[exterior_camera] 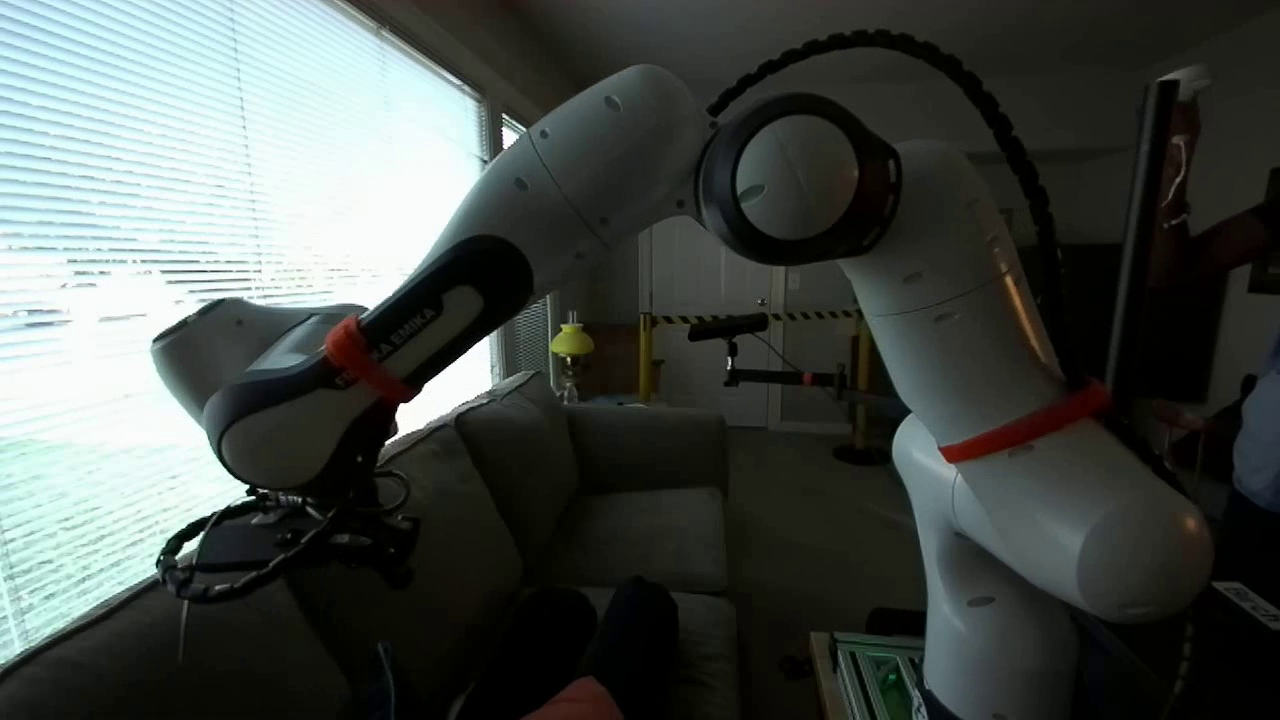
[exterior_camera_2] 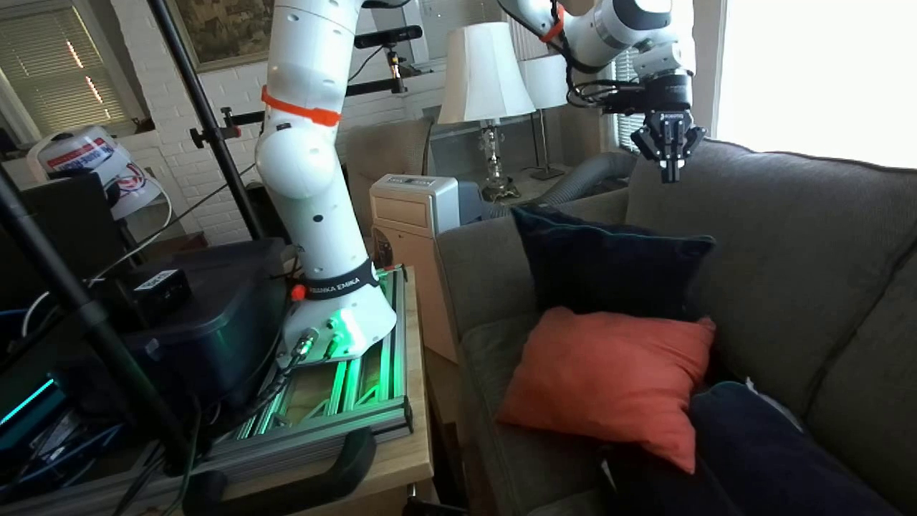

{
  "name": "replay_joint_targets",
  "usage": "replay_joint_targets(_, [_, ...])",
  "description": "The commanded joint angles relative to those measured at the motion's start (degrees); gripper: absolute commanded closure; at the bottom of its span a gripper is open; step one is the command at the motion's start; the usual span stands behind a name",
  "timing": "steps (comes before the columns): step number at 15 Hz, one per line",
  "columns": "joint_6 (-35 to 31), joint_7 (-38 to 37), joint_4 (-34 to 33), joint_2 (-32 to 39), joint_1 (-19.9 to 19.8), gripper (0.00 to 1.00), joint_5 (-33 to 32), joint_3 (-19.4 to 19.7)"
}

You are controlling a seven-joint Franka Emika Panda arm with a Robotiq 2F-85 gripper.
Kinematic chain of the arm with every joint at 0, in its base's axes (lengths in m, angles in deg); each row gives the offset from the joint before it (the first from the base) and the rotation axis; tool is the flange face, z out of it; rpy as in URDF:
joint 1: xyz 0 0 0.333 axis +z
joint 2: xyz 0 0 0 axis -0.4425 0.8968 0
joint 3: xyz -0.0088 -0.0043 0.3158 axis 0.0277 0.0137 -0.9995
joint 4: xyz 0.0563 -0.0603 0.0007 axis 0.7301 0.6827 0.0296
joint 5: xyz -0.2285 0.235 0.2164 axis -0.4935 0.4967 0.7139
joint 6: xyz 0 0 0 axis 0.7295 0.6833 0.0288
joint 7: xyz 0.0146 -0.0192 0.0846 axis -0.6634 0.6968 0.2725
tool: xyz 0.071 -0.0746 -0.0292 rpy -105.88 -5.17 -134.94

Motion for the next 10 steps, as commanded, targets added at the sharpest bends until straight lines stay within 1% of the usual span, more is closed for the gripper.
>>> replay_joint_targets(1, [1.5, 2.1, -2.1, -1.3, -2.0, 0.97, -2.4, -2.2])
replay_joint_targets(2, [0.3, 3.0, -1.7, -1.6, -2.2, 0.97, -3.2, -2.6])
replay_joint_targets(3, [-1.5, 4.8, -0.9, -1.7, -2.6, 0.65, -3.3, -3.3])
replay_joint_targets(4, [-3.5, 6.7, 0.3, -1.7, -3.0, 0.63, -3.1, -4.1])
replay_joint_targets(5, [-5.3, 8.5, 1.4, -1.7, -3.4, 0.57, -2.5, -4.8])
replay_joint_targets(8, [-10.3, 14.9, 5.3, -1.4, -4.0, 0.33, -1.7, -6.8])
replay_joint_targets(9, [-11.4, 16.4, 6.6, -1.2, -4.0, 0.27, -1.8, -7.0])
replay_joint_targets(10, [-11.7, 18.3, 7.6, -0.7, -4.0, 0.18, -1.7, -7.3])
